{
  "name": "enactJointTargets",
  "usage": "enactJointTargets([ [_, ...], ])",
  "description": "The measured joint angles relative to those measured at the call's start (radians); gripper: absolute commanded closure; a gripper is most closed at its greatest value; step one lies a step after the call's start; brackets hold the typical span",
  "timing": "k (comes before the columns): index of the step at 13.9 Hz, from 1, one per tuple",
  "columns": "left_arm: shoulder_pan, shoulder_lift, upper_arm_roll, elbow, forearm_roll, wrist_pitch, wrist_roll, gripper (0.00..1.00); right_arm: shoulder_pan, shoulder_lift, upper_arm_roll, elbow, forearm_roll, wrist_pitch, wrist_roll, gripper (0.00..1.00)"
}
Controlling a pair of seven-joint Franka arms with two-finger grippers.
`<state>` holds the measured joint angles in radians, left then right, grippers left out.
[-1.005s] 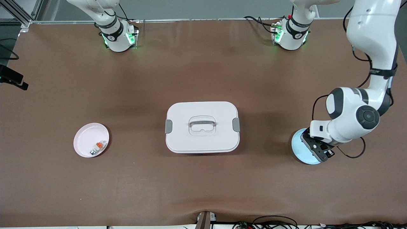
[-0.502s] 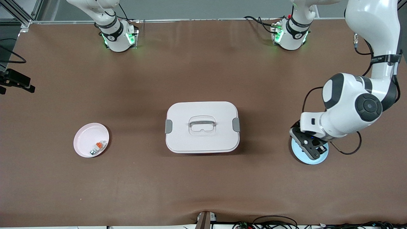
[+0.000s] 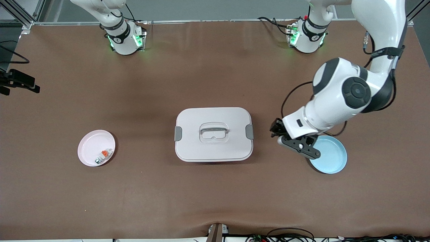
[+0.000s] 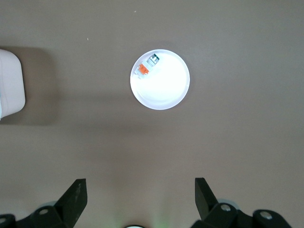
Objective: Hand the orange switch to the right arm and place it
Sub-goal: 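Lift the switch with the left gripper and carry it over the box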
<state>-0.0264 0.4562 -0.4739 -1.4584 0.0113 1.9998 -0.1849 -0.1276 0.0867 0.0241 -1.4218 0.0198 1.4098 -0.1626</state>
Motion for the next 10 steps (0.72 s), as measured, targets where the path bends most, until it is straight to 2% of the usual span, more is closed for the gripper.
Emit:
enactJointTargets([
  [3,-0.051,0.001,-0.032,0.02,0.0,0.0,-0.321,1.0,0.001,0.0,0.002,0.0,0.0,-0.028,-0.001,0.0],
  [8,-0.201,0.021,-0.034,0.058,0.0,0.013,-0.856,1.0,-0.01,-0.001,-0.006,0.001,0.002,-0.044,-0.024,0.0],
  [10,-0.245,0.05,-0.034,0.099,-0.002,0.042,-1.023,1.0,-0.021,-0.001,-0.011,0.0,0.036,-0.047,-0.027,0.0],
])
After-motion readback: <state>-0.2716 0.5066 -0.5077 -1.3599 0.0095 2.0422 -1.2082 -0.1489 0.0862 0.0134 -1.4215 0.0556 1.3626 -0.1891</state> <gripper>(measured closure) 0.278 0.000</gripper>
